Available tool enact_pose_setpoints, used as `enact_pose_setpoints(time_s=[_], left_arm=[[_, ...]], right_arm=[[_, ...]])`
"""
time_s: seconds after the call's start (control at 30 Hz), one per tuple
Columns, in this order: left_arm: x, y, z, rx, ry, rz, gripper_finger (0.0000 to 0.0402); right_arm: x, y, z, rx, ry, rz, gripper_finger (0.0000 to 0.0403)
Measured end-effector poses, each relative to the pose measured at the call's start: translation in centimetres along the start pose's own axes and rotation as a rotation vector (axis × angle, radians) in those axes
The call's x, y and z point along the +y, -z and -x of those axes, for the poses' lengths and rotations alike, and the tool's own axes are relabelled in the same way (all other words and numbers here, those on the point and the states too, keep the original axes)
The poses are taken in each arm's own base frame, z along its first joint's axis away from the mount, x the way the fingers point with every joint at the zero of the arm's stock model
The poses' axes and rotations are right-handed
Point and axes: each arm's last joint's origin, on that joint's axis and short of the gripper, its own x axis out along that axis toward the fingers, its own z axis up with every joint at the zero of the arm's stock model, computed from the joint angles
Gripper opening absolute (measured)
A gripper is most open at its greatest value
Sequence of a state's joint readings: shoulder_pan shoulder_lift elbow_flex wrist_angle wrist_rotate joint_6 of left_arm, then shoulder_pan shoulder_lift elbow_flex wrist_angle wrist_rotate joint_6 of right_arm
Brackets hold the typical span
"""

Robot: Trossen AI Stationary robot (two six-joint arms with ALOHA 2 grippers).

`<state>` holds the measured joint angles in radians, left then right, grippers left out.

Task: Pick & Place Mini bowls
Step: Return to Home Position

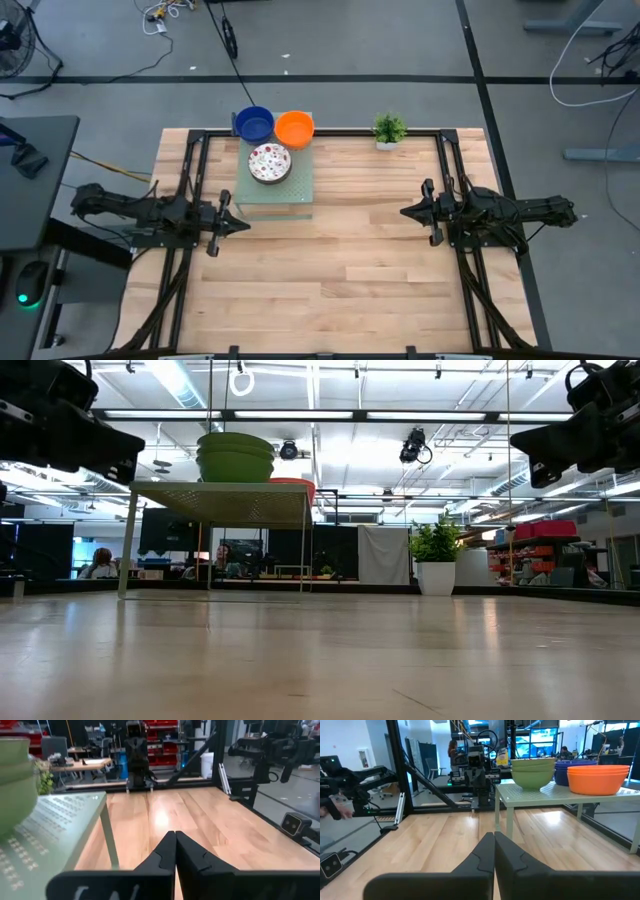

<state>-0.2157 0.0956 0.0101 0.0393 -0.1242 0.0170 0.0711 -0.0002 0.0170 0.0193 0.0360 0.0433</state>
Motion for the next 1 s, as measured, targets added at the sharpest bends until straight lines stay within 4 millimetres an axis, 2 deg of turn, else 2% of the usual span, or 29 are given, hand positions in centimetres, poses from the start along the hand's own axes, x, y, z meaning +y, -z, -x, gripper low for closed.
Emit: enact_pose_setpoints(time_s=[0.53, 0.67, 1.0], left_arm=[[0.0, 0.0, -0.1, -0.002, -0.003, 0.013, 0.0007], [0.1, -0.1, 0.0, -0.017, 0.004, 0.075, 0.0007], [1.8, -0.8, 0.6, -0.112, -0.174, 0.066, 0.0007]], right_arm=[[0.0, 0.0, 0.0, -0.003, 0.0, 0.001, 0.0007], [0.0, 0.0, 0.0, -0.003, 0.0, 0.001, 0.0007], [0.0, 0.0, 0.0, -0.003, 0.0, 0.001, 0.0007]])
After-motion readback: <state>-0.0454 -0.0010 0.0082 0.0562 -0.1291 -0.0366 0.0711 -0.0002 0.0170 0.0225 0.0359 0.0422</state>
